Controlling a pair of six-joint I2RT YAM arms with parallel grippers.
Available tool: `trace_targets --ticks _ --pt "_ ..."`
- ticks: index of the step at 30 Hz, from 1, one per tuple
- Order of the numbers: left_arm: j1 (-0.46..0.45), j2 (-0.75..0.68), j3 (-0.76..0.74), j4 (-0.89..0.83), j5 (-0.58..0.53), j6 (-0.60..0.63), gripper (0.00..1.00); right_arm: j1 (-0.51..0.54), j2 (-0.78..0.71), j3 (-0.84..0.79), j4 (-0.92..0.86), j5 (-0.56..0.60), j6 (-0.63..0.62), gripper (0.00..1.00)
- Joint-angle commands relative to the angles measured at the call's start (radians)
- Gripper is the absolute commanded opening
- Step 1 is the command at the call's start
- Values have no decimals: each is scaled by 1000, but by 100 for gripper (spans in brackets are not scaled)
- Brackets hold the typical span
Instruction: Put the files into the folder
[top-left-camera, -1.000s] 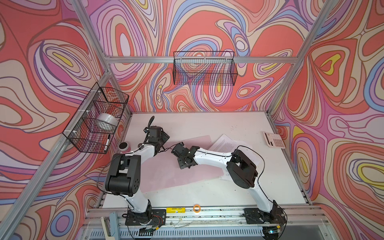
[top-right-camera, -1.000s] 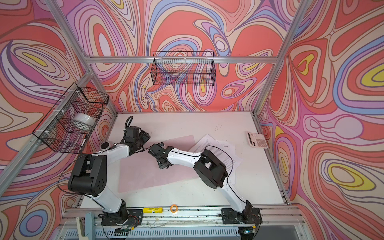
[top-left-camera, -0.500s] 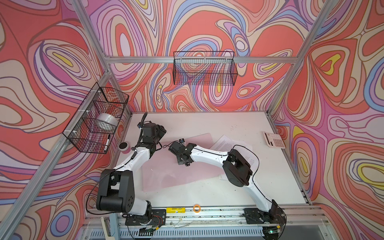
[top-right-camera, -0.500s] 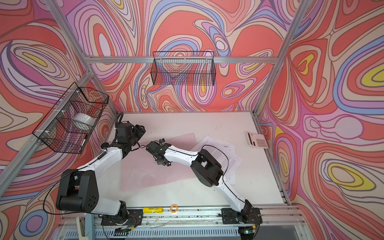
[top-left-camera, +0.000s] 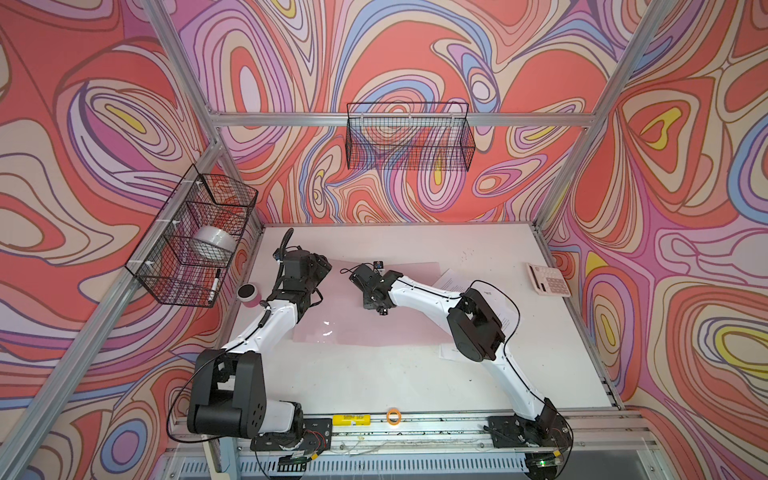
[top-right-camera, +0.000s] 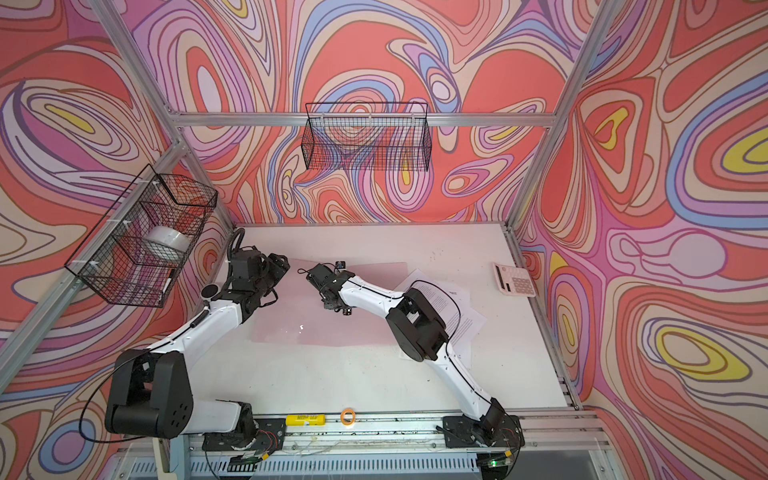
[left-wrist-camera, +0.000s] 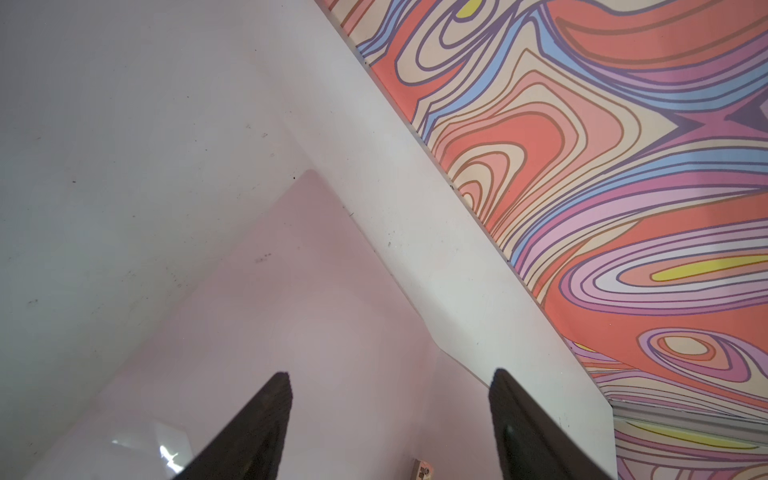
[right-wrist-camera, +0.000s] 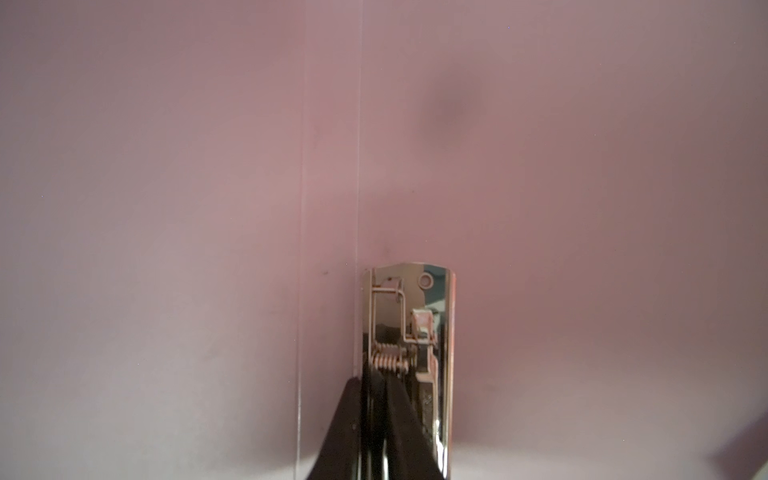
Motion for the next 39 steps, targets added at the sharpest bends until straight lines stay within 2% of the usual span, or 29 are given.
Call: trace_targets --ticks 1,2,6,7,11,17,21,23,27,33,39 --pt "3 -19 -22 -5 22 14 76 2 18 4 36 -28 -37 17" --pt "3 -20 -26 3 38 17 76 1 5 3 44 -36 -43 21" --pt "-11 -25 -23 20 118 47 77 -1 -70 2 60 -40 -67 54" --pt "-19 -30 -22 20 130 59 77 -1 -91 -6 66 -34 -72 56" --pt "-81 -63 -13 1 158 89 77 -17 -171 -45 84 -52 -87 58" --pt "-226 -95 -7 -26 124 87 77 -56 -297 -157 111 -83 -73 58" --pt "-325 -41 -21 63 169 45 76 -100 -422 -282 131 -84 -79 59" --pt "-378 17 -14 113 204 32 76 -144 -511 -386 158 -120 -77 58" --pt "-453 147 -36 293 262 -30 76 -186 -670 -553 194 -119 -97 58" --pt "-511 364 -50 664 347 -168 76 -204 -817 -681 183 -86 -99 58" --pt "-581 476 -58 902 314 -201 77 -251 -904 -751 179 -126 -94 58"
